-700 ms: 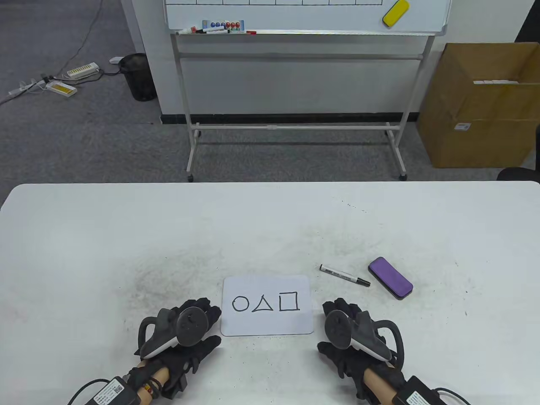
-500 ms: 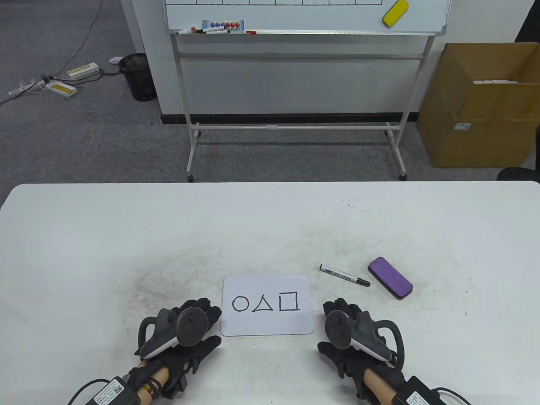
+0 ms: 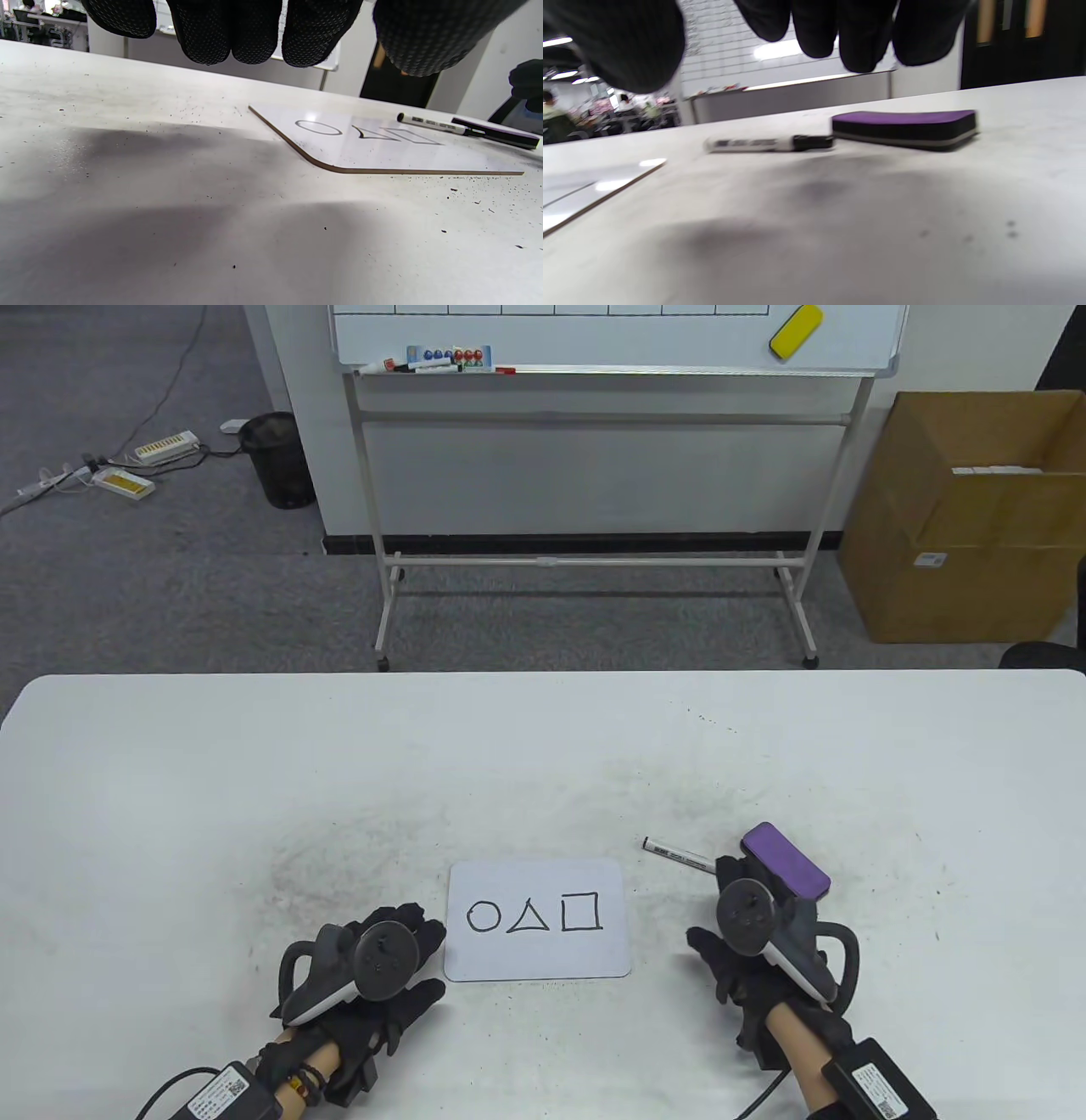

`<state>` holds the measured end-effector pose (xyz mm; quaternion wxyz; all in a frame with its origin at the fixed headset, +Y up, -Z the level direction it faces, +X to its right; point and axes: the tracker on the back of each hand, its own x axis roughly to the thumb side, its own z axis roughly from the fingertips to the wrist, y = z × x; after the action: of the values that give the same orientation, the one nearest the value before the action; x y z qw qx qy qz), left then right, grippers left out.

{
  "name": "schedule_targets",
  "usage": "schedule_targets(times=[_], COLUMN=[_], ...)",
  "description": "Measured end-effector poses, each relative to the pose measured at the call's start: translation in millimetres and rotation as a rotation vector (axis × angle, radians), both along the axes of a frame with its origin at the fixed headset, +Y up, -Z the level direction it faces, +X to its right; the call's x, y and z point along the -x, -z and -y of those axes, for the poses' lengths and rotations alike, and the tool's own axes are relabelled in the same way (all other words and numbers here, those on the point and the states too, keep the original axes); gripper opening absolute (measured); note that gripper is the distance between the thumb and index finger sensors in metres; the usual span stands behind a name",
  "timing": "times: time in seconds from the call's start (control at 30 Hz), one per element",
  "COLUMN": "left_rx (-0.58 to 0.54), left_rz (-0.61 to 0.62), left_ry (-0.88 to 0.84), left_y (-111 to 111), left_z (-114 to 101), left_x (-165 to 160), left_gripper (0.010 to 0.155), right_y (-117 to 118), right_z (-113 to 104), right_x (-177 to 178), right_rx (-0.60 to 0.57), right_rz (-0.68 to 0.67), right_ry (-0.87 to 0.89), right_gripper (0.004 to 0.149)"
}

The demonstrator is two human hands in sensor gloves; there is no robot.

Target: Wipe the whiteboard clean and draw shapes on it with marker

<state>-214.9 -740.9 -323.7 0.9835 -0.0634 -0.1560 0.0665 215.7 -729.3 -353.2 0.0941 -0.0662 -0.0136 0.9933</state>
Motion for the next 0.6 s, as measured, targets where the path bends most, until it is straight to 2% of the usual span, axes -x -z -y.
schedule_targets(times=[0.17,0.4,0.6], left_rx=[0.004,0.018,0.030], left_rz=[-0.006,-0.015,-0.016], left_ry=[0.000,0.009,0.019], left_y=[0.5,2.6,4.2], left_z=[-0.1,2.0,4.5], left_x=[0.9,2.7,3.1], left_gripper=[0.072,0.072,0.072], right_y=[19.1,41.0,49.9], right_z=[4.0,15.9,25.5], right_x=[-32.0,-56.5,-69.1], right_rx=[0.018,0.086,0.129], right_rz=[0.114,0.191,0.229], right_ry=[-0.007,-0.023,-0.046], right_gripper=[0.093,0.094,0.092])
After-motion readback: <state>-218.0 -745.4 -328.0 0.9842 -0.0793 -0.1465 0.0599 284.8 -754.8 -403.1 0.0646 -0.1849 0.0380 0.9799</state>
